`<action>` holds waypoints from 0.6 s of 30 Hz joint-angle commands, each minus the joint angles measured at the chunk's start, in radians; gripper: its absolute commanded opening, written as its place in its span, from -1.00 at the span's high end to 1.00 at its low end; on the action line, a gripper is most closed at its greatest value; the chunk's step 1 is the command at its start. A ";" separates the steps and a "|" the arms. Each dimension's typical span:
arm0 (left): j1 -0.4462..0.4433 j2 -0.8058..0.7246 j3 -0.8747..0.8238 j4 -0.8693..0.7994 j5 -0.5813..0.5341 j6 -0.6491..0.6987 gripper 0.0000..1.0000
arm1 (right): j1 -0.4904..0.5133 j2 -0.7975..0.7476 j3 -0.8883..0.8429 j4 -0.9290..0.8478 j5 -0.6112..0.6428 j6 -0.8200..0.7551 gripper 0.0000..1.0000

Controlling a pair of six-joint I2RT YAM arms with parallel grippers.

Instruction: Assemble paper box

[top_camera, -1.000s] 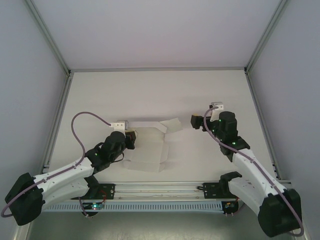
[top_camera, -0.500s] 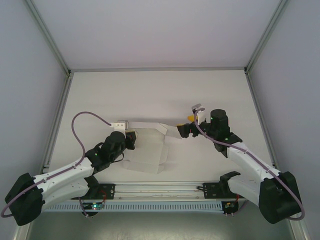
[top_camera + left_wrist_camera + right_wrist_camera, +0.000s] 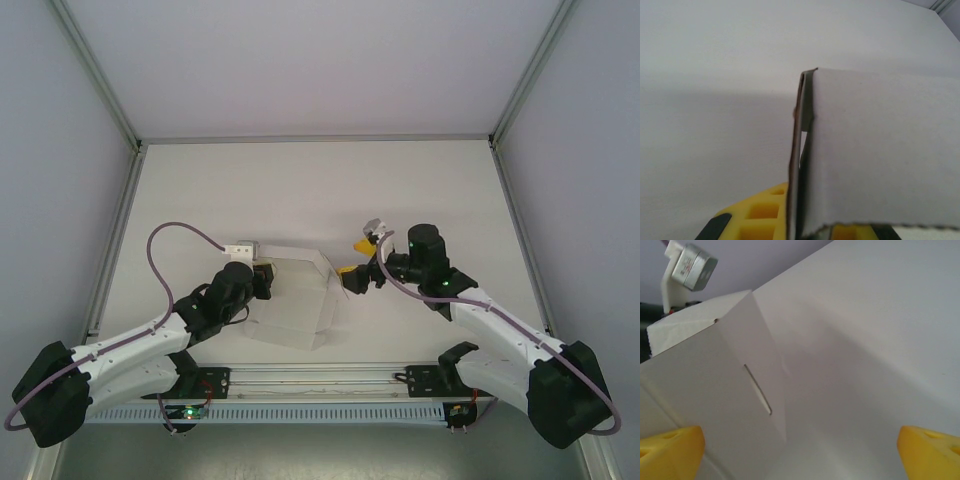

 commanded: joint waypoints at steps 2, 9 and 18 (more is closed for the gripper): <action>-0.002 0.002 0.034 0.005 -0.024 -0.017 1.00 | 0.038 0.022 -0.003 0.002 -0.029 -0.044 -0.96; -0.003 0.019 0.044 0.008 -0.027 -0.021 1.00 | 0.092 0.061 0.004 0.017 -0.024 -0.050 -0.90; -0.003 0.044 0.053 0.008 -0.024 -0.022 1.00 | 0.160 0.114 0.039 0.030 0.015 -0.071 -0.80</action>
